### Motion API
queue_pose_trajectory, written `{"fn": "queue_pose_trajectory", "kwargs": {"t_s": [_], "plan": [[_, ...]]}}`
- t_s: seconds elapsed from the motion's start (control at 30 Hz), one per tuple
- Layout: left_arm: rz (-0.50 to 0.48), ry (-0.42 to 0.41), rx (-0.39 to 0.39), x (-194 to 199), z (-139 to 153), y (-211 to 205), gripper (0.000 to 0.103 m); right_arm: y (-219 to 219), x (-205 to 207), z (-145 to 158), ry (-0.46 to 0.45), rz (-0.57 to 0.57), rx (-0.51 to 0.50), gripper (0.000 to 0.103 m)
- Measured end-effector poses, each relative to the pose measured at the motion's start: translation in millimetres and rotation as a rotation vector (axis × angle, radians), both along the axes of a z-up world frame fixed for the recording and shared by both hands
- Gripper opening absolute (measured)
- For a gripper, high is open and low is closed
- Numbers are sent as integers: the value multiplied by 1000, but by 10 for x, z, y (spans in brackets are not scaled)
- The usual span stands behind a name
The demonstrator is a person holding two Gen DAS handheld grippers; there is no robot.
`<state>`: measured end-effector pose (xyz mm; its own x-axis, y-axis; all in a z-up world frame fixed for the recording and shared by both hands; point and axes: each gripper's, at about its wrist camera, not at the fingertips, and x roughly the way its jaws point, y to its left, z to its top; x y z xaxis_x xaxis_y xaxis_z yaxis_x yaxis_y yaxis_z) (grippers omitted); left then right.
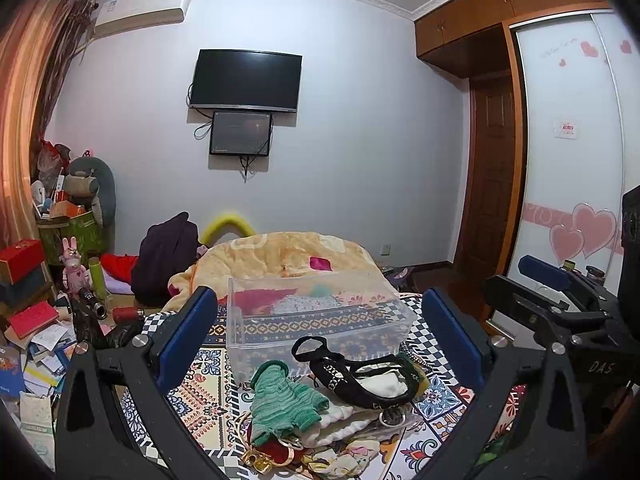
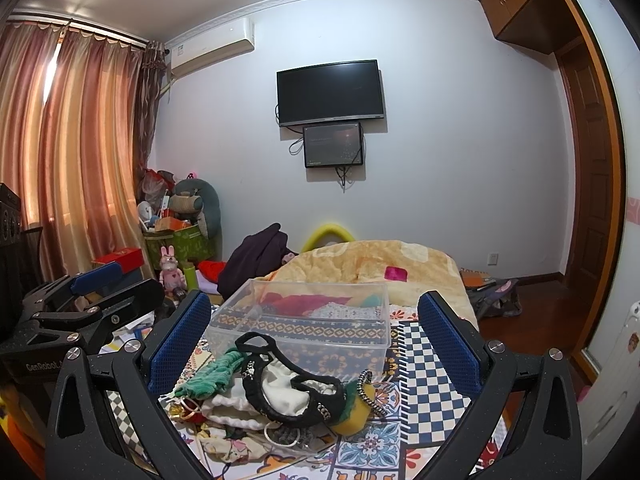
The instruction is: Organize soft objects
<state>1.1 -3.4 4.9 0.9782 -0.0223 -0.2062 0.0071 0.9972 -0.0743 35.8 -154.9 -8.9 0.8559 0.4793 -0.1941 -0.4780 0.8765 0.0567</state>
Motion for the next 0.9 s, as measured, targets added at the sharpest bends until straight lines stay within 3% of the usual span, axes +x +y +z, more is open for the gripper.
{"fn": "queue_pose_trajectory", "kwargs": {"t_s": [0.53, 0.9], "plan": [[1, 14, 16, 32, -43, -21, 103, 10, 42, -26, 10, -2, 6, 103], [-9, 163, -29, 352, -453, 126, 103, -50, 384, -391, 154, 18, -6, 103]]}}
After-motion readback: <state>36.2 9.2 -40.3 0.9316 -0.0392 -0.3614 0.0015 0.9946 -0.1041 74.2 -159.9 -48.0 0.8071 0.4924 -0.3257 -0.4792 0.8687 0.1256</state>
